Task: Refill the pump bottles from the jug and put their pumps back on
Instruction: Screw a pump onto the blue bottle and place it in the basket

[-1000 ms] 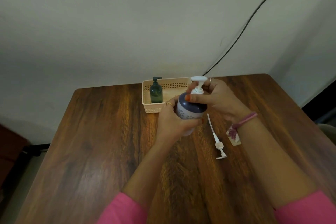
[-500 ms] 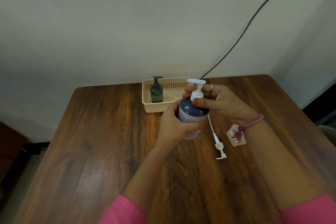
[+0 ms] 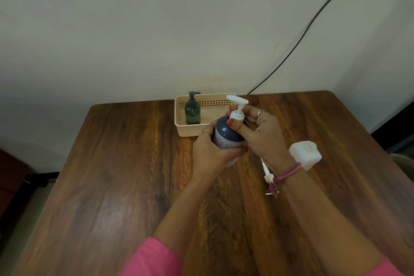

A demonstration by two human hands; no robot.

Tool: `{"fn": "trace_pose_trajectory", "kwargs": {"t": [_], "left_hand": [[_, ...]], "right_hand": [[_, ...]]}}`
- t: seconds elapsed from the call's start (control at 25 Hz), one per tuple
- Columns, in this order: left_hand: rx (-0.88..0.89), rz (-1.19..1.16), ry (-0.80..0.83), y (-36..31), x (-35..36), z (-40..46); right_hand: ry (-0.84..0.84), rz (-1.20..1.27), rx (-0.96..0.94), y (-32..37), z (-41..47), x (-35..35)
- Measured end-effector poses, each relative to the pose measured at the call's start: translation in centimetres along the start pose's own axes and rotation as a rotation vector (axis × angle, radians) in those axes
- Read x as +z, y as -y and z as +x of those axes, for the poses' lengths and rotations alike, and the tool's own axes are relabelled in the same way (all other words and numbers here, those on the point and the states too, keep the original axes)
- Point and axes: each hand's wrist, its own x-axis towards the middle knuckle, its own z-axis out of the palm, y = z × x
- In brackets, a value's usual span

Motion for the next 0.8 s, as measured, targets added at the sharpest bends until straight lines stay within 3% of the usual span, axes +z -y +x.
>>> {"fn": "trace_pose_trajectory", "kwargs": {"t": [0.12,0.28,0.36,0.56,0.8], "left_hand": [[-0.004,-0.023,-0.009,0.5,0.2,0.3],[-0.076,-0.065,-0.047,1.2,0.4,1.3],[-0.053,-0.054,-0.019,1.6,0.5,2.0],[-0.022,-0.090,0.039,1.6,1.3,4.0],[-0.174,0.071,0.041,5.2,0.7,6.7]], "right_hand": [[-0.036,-0.028,0.041,-0.5,0.1,-0.2],[0.047,-0.173,0.150,-2.2,-1.1,0.1],[-0.024,-0.127,0.180,-3.1,-1.2,0.5],[-0.065,-0.280,0.108,-3.7,2.4,-0.3],[-0.085,-0.367,0.051,-4.8,11.3,-1.9]]}}
